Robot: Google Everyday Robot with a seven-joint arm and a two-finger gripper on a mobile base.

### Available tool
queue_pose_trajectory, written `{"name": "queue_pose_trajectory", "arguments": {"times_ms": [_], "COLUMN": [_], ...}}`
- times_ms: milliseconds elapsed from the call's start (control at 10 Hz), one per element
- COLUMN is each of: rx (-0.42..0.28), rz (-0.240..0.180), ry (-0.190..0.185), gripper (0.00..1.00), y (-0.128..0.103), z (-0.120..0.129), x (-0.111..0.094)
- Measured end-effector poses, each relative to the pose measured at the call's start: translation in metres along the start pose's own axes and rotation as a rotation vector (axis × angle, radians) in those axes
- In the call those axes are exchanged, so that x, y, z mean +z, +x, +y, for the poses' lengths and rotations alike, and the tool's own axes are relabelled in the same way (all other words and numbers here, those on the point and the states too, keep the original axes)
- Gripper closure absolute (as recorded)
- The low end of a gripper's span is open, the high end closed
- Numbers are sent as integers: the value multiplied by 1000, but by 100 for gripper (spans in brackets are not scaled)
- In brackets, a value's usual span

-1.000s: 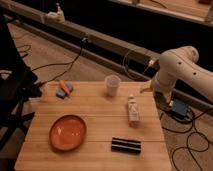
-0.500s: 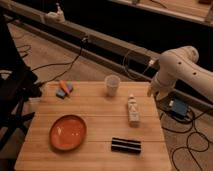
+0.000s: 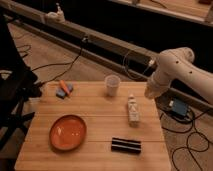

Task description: Push the ceramic bowl across the table

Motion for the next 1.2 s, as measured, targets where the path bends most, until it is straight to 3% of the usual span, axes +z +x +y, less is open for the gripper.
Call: {"name": "queue_pose_trajectory", "arguments": {"times_ms": [200, 600, 900, 1100, 1200], "rx": [-55, -187, -387, -463, -472], "rz": [39, 75, 97, 125, 129], "ry": [-52, -123, -114, -113, -113], "gripper": [100, 100, 100, 100, 100], "y": [12, 46, 110, 142, 146], "z": [32, 92, 134, 147, 149], "x": [19, 42, 67, 73, 73]}}
